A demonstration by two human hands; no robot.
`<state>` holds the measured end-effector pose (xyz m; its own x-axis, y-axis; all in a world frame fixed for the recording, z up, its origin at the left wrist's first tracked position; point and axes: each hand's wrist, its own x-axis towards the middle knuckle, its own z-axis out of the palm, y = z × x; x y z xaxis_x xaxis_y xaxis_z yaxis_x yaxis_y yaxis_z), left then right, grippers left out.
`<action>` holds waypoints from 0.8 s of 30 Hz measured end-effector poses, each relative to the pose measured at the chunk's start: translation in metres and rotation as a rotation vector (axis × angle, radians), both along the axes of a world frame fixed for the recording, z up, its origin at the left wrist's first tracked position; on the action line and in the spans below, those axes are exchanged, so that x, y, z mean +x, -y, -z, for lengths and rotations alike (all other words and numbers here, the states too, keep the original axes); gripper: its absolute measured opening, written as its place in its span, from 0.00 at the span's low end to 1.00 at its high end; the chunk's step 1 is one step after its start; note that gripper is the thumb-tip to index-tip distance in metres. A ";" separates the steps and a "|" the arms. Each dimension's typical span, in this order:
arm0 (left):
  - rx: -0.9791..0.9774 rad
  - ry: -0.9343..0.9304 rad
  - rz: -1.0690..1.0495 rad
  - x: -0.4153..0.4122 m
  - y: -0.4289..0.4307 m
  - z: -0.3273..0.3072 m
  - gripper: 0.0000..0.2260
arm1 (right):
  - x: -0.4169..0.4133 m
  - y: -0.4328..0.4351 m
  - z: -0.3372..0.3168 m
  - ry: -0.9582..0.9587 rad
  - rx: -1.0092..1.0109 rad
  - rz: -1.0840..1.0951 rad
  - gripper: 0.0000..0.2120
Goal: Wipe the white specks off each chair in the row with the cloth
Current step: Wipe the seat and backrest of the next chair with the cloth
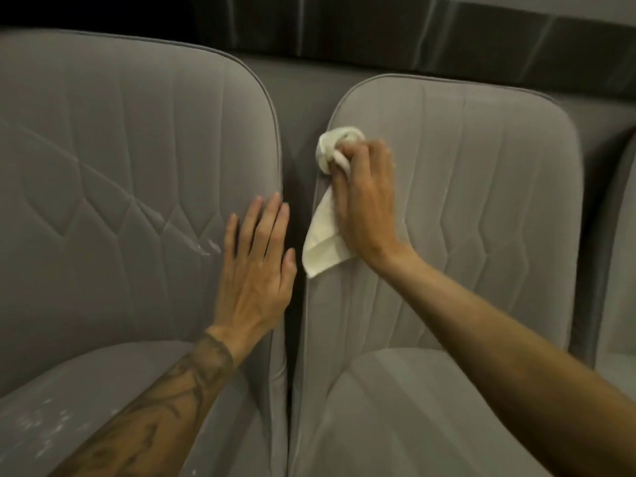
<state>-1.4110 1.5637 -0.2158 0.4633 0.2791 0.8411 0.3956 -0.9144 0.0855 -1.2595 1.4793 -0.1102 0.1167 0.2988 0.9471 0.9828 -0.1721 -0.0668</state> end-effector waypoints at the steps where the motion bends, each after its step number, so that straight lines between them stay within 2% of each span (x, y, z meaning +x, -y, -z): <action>1: 0.005 -0.009 -0.020 -0.005 0.002 0.009 0.28 | -0.008 0.005 0.020 0.005 -0.033 -0.041 0.09; 4: 0.024 -0.027 -0.062 -0.013 0.002 0.023 0.27 | -0.030 0.038 0.098 0.081 -0.209 -0.175 0.13; 6: 0.020 -0.025 -0.064 -0.012 0.004 0.026 0.27 | -0.034 0.055 0.121 0.145 -0.299 -0.194 0.13; 9: 0.023 -0.010 -0.069 -0.010 0.006 0.027 0.28 | -0.013 0.032 0.066 0.196 -0.243 -0.115 0.11; 11: 0.020 -0.014 -0.073 -0.010 0.005 0.027 0.28 | 0.000 0.005 0.004 0.101 -0.077 -0.016 0.08; 13: 0.015 -0.011 -0.069 -0.010 0.004 0.026 0.28 | 0.002 -0.009 -0.025 0.023 0.016 0.033 0.09; 15: 0.008 -0.011 -0.059 -0.010 0.005 0.027 0.29 | -0.006 -0.001 0.004 0.021 -0.024 -0.018 0.09; 19: 0.016 -0.019 -0.071 -0.010 0.004 0.028 0.28 | -0.044 0.058 0.135 -0.020 -0.264 -0.143 0.11; 21: -0.001 -0.018 -0.075 -0.010 0.003 0.028 0.28 | -0.063 0.086 0.179 -0.023 -0.406 -0.194 0.12; 24: -0.002 -0.022 -0.078 -0.009 0.005 0.028 0.28 | -0.059 0.089 0.174 0.001 -0.453 -0.209 0.12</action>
<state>-1.4204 1.5590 -0.2438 0.4587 0.3169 0.8302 0.4677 -0.8805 0.0777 -1.3183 1.3908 -0.2840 0.0090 0.6974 0.7166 0.9994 0.0176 -0.0296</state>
